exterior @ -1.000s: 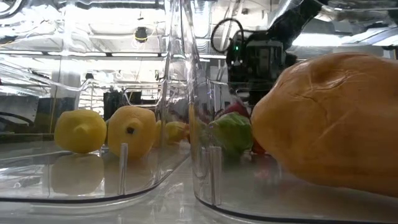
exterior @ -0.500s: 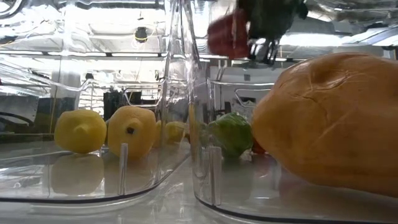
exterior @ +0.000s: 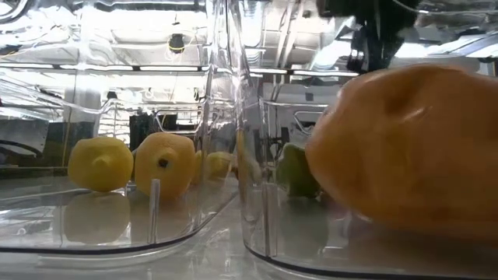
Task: Sort produce into baskets
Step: Put the garlic into the right transparent bin
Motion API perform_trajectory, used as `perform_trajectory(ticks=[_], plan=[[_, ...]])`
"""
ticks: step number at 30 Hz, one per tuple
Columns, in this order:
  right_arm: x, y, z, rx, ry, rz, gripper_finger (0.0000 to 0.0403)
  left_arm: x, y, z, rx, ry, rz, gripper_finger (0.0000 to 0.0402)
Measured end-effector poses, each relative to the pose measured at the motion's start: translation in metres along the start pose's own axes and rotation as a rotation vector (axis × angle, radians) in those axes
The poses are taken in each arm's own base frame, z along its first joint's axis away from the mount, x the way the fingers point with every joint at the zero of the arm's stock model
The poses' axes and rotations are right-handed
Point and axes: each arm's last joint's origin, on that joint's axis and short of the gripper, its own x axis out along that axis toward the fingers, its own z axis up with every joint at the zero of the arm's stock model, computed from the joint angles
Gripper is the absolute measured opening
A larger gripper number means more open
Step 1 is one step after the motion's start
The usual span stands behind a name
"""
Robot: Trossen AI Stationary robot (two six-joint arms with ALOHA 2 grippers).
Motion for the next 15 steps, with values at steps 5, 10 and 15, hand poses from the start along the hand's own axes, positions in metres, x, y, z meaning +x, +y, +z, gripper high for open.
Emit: perform_trajectory(ticks=[5, 10, 15], plan=[[-0.014, -0.027, 0.01, 0.013, -0.121, -0.244, 0.0206, 0.0, 0.0, 0.0, -0.001, -0.001, 0.0, 0.024], [-0.032, -0.063, 0.028, 0.01, -0.262, -0.41, 0.0235, 0.0, 0.0, 0.0, 0.0, -0.001, 0.0, 0.024], [-0.025, -0.092, 0.042, 0.064, -0.276, -0.366, 0.027, 0.0, 0.0, 0.0, 0.006, -0.001, 0.0, 0.024]])
